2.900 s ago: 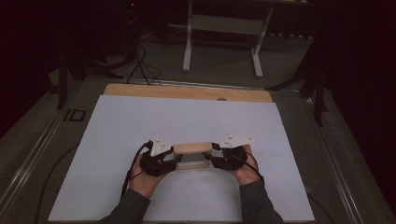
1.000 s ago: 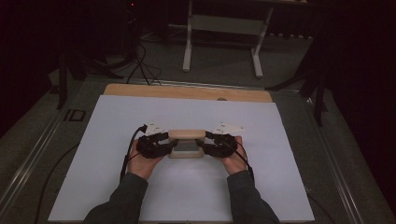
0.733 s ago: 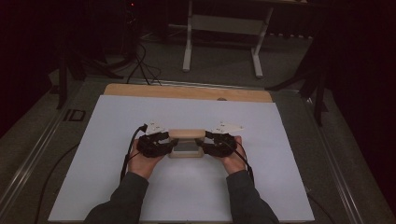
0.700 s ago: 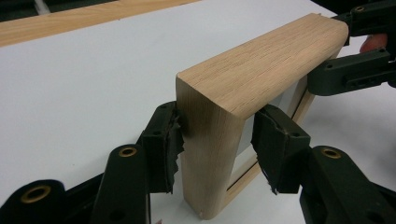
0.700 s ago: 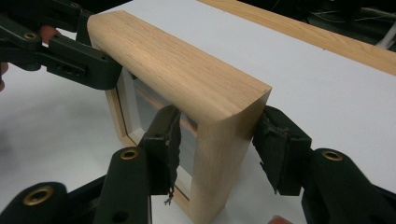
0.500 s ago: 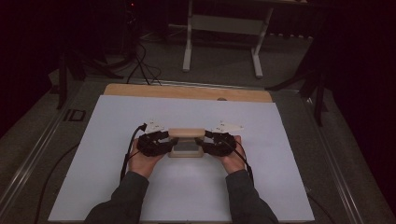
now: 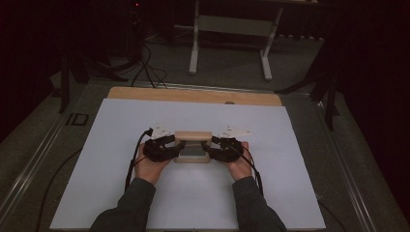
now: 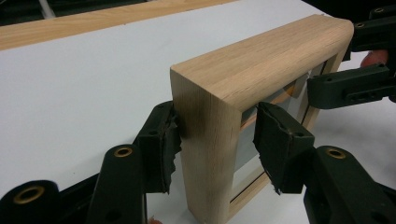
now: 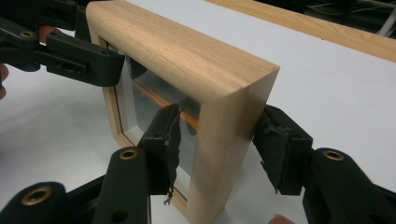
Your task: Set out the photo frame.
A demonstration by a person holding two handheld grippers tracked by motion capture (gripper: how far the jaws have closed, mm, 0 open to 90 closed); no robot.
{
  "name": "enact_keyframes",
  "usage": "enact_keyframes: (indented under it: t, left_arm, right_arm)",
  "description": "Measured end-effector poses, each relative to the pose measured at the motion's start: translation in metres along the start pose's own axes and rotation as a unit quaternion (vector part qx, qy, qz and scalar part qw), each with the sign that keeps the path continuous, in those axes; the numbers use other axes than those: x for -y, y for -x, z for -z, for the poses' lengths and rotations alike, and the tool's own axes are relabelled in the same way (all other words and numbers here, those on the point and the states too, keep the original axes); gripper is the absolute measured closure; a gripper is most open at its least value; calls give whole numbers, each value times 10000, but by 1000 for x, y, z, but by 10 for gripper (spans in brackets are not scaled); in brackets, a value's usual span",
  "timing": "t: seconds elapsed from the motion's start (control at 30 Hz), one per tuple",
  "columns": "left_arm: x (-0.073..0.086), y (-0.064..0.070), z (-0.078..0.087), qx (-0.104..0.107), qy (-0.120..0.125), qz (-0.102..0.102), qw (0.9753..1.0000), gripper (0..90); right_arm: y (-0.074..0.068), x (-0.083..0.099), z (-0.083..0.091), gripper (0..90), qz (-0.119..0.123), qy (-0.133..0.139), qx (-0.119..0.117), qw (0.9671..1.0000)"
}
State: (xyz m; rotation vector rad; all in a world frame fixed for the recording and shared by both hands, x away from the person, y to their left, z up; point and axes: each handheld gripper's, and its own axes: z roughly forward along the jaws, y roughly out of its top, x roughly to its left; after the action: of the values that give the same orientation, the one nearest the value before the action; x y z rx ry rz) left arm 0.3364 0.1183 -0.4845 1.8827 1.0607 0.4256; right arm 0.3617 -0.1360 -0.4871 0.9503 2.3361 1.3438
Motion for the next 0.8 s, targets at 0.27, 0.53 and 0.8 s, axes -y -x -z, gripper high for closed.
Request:
enact_keyframes:
  t: [0.27,0.53,0.8]
  left_arm:
    - [4,0,-3,-30,-46,-33,10000,497]
    - [13,-2,-7,15,-144,-61,9999,505]
    - [14,-4,-10,45,-125,2,9999,513]
  right_arm:
    - [1,10,-4,517,-20,-135,-54,9999]
    - [3,13,-6,534,-14,-167,-80,9998]
    - [4,13,-6,544,-11,-158,-39,9999]
